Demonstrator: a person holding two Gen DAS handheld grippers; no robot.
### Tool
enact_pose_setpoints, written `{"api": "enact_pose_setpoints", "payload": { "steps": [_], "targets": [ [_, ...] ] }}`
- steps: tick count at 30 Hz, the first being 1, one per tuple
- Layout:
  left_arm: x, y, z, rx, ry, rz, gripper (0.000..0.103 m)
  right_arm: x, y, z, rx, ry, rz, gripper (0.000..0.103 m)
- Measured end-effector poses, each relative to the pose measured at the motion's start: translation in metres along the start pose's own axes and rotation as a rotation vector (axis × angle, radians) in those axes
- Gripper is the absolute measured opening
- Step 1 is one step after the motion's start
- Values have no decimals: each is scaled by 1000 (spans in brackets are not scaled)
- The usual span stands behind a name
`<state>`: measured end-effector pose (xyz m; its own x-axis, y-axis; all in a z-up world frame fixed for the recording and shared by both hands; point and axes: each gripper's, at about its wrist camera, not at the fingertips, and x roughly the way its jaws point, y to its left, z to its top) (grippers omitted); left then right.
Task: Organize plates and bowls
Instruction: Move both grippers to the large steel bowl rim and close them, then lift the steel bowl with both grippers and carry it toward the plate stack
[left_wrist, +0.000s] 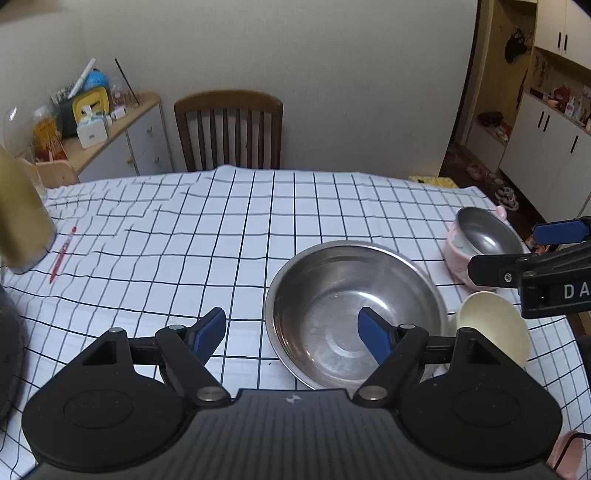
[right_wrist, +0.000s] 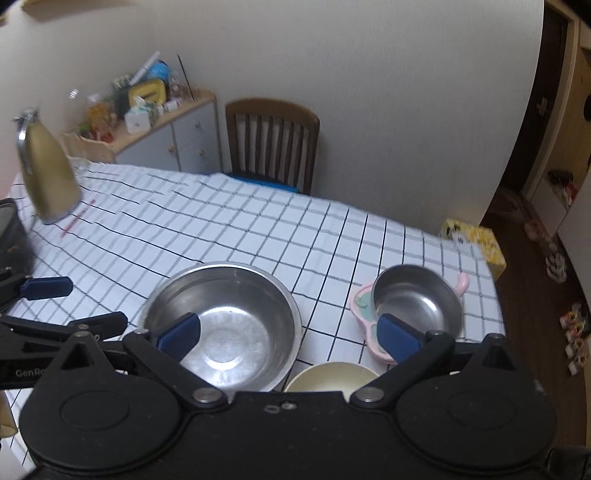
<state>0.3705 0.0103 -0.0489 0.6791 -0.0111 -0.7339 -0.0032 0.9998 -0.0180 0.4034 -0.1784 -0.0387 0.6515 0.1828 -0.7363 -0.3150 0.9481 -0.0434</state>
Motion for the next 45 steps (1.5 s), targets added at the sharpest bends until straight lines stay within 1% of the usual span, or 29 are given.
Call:
{"api": "enact_pose_setpoints", "payload": {
  "steps": [5,7,9,10,12,16,20,23,24,25,26,27,29,31,33,36,38,40,42,45],
  "targets": [
    [38,7,-2,-19,65,-2,78,46,-1,2,34,83,-20,97],
    [51,10,-2,-28,89,-4,78,62,-2,1,56,113,-18,91],
    [60,11,-4,-34,107,-4,78,76,-4,1,79,140,-17,90],
    [65,12,-5,-38,117,-7,78,82,-4,0,86,152,-17,88],
    [73,14,-6,-49,134,-4,78,93,-3,0,96,178,-17,83],
    [83,20,-8,-70,162,-22,78,107,-1,-2,94,207,-21,74],
    [90,25,-8,-100,168,-42,77,115,-2,-6,99,234,-23,73],
    [92,25,-7,-110,176,-54,69,120,-3,-8,97,247,-28,68],
    [93,25,-8,-112,178,-55,66,121,-3,-8,100,251,-27,63],
    [94,25,-8,-114,183,-57,66,122,-3,-9,102,254,-22,59],
    [95,25,-8,-117,189,-56,64,123,-3,-8,102,257,-17,57],
    [96,25,-8,-120,192,-54,58,123,-2,-9,99,258,-14,54],
    [97,24,-9,-121,196,-57,51,124,1,-8,88,255,-15,50],
    [98,24,-9,-127,200,-58,45,125,2,-8,87,255,-12,43],
    [98,24,-9,-130,206,-61,38,126,3,-7,88,257,-12,39],
    [98,23,-9,-128,208,-60,33,126,5,-7,82,253,-26,35],
    [97,22,-9,-123,206,-56,31,126,3,-7,88,251,-34,30],
    [97,22,-9,-120,208,-44,30,126,2,-7,91,251,-40,21],
    [97,23,-9,-122,212,-37,25,126,2,-7,86,250,-50,17],
    [93,26,-11,-131,218,-31,22,122,2,-8,85,242,-51,16]
  ]
}}
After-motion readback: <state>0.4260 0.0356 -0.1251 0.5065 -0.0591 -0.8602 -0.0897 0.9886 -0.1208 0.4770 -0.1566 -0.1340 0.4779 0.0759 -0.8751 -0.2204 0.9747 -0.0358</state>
